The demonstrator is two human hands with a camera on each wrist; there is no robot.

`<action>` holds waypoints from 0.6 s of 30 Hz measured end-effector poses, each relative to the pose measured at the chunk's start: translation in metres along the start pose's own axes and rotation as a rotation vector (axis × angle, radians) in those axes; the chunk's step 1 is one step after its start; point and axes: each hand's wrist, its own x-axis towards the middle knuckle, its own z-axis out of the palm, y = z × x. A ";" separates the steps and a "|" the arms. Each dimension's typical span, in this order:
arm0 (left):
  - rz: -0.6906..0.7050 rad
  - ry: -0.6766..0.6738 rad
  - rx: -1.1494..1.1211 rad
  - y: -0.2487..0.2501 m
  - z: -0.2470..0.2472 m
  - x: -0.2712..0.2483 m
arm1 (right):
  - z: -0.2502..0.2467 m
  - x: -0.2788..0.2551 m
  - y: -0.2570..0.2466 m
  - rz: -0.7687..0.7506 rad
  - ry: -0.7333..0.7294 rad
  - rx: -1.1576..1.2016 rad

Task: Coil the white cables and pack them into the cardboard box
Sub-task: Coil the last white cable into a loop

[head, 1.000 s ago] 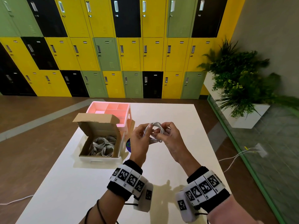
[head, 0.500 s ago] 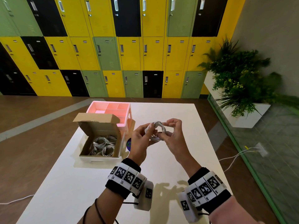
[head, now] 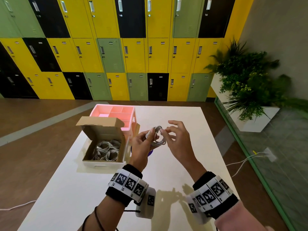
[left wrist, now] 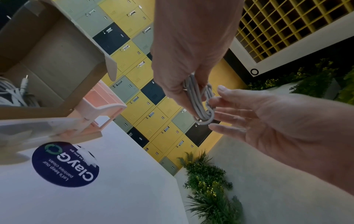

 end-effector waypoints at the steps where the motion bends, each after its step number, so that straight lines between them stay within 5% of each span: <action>1: 0.003 -0.009 0.001 0.000 0.001 -0.001 | -0.001 0.001 -0.001 0.018 -0.023 -0.020; 5: 0.003 -0.060 -0.034 0.003 0.005 -0.006 | -0.005 0.002 -0.005 0.058 -0.144 -0.032; 12: -0.046 -0.125 -0.133 0.008 0.006 -0.008 | -0.012 0.006 -0.010 0.300 -0.140 0.191; 18: -0.051 -0.046 -0.079 0.001 0.006 -0.006 | -0.005 0.005 -0.006 0.165 -0.100 -0.005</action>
